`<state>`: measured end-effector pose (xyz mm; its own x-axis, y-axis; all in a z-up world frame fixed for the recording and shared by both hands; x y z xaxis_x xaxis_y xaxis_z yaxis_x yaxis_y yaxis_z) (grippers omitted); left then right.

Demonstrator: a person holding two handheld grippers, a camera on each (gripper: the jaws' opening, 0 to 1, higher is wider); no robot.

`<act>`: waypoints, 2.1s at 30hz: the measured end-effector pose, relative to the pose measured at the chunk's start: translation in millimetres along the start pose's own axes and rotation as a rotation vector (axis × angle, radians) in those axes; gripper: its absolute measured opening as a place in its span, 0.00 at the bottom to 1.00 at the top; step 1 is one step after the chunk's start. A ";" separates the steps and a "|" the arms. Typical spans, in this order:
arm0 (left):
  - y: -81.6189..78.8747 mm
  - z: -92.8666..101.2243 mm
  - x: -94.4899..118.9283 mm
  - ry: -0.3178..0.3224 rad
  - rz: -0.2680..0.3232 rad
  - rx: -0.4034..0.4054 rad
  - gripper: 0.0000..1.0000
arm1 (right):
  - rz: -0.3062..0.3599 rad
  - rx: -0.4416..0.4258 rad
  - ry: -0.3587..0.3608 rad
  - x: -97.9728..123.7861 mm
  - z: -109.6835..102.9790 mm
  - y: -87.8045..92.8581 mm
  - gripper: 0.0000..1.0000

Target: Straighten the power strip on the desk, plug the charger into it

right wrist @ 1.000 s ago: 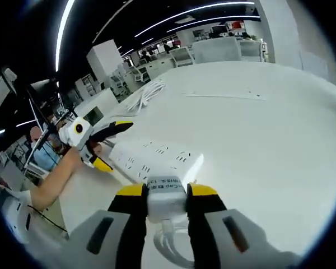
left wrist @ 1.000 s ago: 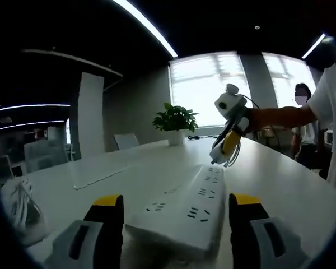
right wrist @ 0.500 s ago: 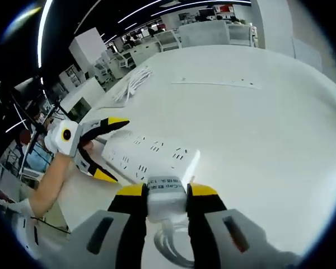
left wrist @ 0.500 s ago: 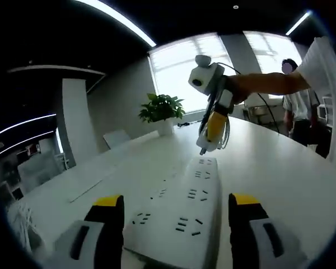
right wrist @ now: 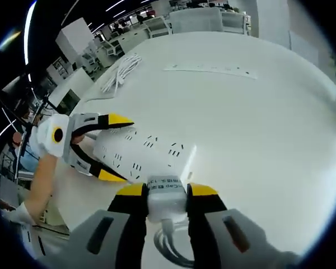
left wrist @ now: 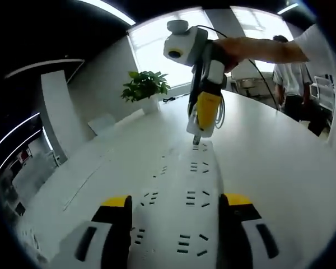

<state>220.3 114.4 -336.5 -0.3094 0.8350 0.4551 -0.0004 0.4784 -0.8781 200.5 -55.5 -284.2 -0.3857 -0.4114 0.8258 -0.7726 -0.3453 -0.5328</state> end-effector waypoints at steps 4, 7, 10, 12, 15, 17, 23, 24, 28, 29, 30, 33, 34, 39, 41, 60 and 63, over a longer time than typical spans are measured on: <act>-2.7 2.8 -5.9 0.042 -0.024 -0.008 0.63 | -0.039 0.010 0.028 0.1 -4.8 -1.4 0.27; -4.0 5.3 -9.9 0.070 -0.026 -0.011 0.60 | -0.075 0.021 0.062 -0.4 -7.3 -5.2 0.27; -5.6 7.3 -14.3 0.074 -0.019 -0.014 0.60 | -0.113 0.030 0.104 -1.1 -11.1 -8.7 0.27; -6.4 7.1 -16.0 0.073 -0.012 -0.011 0.60 | -0.136 0.023 0.126 -1.7 -11.9 -11.0 0.27; -7.3 7.4 -18.7 0.075 -0.002 -0.009 0.61 | -0.160 0.010 0.164 -1.9 -12.8 -15.2 0.27; -7.9 8.2 -19.7 0.075 0.004 -0.013 0.61 | -0.170 0.009 0.185 -2.3 -14.9 -15.3 0.27; -12.7 11.9 -25.7 0.085 0.023 -0.054 0.60 | -0.196 -0.048 0.230 -2.5 -16.3 -16.5 0.27; -13.9 12.6 -25.9 0.084 0.021 -0.064 0.59 | -0.198 -0.048 0.237 -2.6 -17.5 -16.3 0.27; -15.6 13.3 -26.8 0.084 0.018 -0.090 0.58 | -0.221 -0.067 0.264 -3.6 -18.8 -14.9 0.27; -15.6 13.2 -26.9 0.084 0.019 -0.090 0.58 | -0.221 -0.068 0.266 -3.6 -19.1 -14.9 0.27; -15.6 13.1 -27.0 0.084 0.020 -0.090 0.58 | -0.223 -0.074 0.274 -3.2 -19.5 -15.1 0.27; -14.7 12.9 -27.0 0.085 0.024 -0.082 0.58 | -0.224 -0.083 0.289 -3.4 -21.8 -14.6 0.27; -14.4 13.0 -27.2 0.086 0.026 -0.077 0.58 | -0.223 -0.086 0.292 -3.4 -22.0 -14.8 0.27; -12.3 12.6 -28.2 0.094 0.046 -0.058 0.57 | -0.214 -0.120 0.312 -8.2 -20.4 -19.4 0.27; -12.3 12.7 -28.3 0.095 0.050 -0.057 0.57 | -0.216 -0.097 0.326 -9.1 -20.8 -20.4 0.27; -12.7 11.0 -31.3 0.104 0.067 -0.053 0.58 | -0.239 -0.113 0.366 -13.3 -24.4 -24.9 0.27; -12.6 11.2 -31.2 0.105 0.070 -0.053 0.58 | -0.238 -0.113 0.366 -13.9 -25.1 -25.2 0.27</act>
<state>219.3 79.3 -341.4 -0.2057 0.8893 0.4085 0.0692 0.4296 -0.9004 212.7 -19.9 -277.6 -0.3275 0.0007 0.9448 -0.9039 -0.2913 -0.3131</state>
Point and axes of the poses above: the point that each gripper's makers call its tool centre point, and the gripper's own axes: x roughly backward along the fingers, z roughly to its right, y roughly out of its underside, the point moved 6 cm from there along x, roughly backward along the fingers, and after that the axes turned 6 degrees about x, right-handed, at the moved point
